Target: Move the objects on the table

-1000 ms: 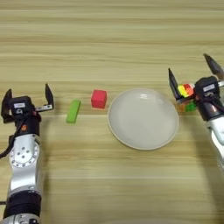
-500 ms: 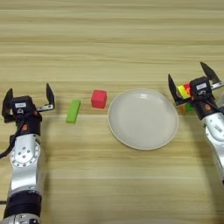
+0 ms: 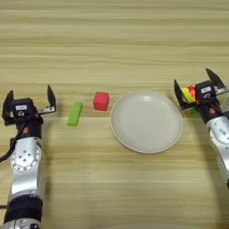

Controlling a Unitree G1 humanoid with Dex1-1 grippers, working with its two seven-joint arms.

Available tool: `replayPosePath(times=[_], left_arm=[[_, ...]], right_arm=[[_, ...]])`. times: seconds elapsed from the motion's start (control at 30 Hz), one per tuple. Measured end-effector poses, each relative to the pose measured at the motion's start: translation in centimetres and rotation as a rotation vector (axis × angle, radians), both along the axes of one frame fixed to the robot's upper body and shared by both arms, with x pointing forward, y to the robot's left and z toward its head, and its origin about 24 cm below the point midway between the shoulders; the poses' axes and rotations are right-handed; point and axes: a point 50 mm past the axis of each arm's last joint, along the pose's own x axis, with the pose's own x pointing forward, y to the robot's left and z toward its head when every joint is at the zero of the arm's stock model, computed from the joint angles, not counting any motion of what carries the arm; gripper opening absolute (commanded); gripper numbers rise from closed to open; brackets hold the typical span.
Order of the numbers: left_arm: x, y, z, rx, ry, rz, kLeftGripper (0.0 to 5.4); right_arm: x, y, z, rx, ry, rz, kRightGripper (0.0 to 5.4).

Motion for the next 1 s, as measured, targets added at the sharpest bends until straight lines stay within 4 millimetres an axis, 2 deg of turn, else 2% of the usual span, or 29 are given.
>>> replayPosePath(times=[0.43, 1.0], left_arm=[[0.0, -0.1, 0.0, 0.000, 0.001, -0.005, 5.40], [-0.1, -0.1, -0.1, 0.001, 0.002, -0.003, 5.40]], right_arm=[[0.2, -0.9, -1.4, 0.025, 0.085, -0.045, 5.35], [0.2, -0.5, -2.1, 0.057, 0.139, -0.027, 5.35]])
